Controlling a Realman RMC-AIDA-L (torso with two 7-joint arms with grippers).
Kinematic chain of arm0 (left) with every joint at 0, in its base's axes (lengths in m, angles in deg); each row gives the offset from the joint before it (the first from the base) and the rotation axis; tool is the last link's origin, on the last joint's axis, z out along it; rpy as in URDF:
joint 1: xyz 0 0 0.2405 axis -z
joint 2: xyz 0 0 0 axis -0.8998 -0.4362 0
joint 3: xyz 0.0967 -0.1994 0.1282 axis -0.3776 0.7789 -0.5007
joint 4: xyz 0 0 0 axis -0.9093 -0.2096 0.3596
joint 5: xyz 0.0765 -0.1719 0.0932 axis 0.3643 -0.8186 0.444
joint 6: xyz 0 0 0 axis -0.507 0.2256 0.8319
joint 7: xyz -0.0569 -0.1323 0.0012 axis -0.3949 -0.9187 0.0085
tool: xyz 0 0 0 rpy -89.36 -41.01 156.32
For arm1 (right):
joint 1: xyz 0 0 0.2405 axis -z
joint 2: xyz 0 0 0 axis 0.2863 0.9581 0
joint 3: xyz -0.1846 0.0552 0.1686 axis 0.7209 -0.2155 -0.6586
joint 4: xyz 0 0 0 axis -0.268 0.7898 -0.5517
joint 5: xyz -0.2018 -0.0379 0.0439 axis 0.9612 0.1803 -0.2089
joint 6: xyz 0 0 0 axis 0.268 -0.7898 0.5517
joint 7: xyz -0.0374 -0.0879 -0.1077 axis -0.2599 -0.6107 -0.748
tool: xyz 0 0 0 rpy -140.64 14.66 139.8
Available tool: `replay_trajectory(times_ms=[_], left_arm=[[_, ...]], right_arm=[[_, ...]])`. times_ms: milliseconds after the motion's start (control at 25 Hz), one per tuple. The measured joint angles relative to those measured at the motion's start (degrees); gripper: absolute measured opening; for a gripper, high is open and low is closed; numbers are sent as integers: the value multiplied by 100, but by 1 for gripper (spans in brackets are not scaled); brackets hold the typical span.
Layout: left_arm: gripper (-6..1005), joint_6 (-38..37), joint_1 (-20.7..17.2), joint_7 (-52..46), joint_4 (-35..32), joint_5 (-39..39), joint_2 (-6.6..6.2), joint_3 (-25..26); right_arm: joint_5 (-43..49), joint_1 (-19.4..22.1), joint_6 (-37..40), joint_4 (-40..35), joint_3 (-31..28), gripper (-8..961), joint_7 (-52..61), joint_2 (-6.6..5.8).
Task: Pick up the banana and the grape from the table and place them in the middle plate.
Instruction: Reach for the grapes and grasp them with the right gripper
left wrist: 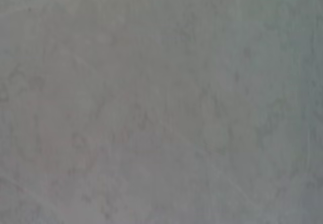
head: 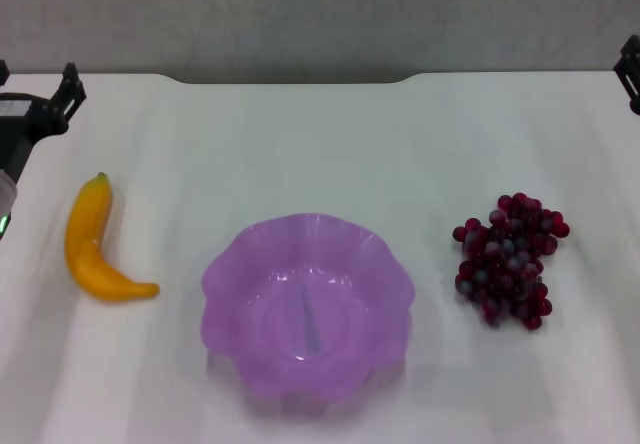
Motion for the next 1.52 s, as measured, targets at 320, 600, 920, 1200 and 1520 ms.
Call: replay_trajectory(times_ms=[320,600,920,1200,1520], left_arm=[[877,411,24,21,-125,3,3,86],[881,468,15,109,-195,20,-16,76],[882,451,9,117,-178,26,-23,76],[881,472,-1,126,-153,31,-30,76],[882,626,-58,169,-101,199,-31,79]], right_arm=[[-25,25,-248,-5,-5,884,-5,-2],[26,-24,-295,-42,24,887,-5,-10],[2,-116,-399,-55,-16,883,42,-14],[24,-505,-1534,-41,-23,882,12,-58],[263,-1189,-3606,-50,-49,881,-9,-82]])
